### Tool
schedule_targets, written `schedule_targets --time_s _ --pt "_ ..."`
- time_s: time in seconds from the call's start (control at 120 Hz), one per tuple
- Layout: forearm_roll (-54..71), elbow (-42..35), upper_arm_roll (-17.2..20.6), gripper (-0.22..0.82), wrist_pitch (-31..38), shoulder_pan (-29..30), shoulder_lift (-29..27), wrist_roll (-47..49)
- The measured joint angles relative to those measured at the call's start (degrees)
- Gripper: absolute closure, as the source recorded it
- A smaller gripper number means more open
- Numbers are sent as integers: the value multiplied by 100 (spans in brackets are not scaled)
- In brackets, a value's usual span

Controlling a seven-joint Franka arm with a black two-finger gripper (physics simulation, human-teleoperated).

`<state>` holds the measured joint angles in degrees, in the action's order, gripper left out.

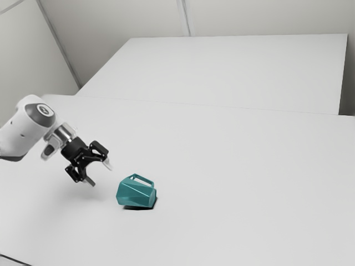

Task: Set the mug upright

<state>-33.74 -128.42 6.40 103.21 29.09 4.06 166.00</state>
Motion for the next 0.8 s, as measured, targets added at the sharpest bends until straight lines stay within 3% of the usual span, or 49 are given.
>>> schedule_targets --time_s 0.142,0.542,0.625,0.8 --pt "-323 -1 4 0 227 -404 285 0" --pt "-1125 -158 19 0 544 -771 551 0" --pt "-1122 -154 24 11 590 -818 551 0" --pt "-1039 -133 48 48 654 -898 507 0"
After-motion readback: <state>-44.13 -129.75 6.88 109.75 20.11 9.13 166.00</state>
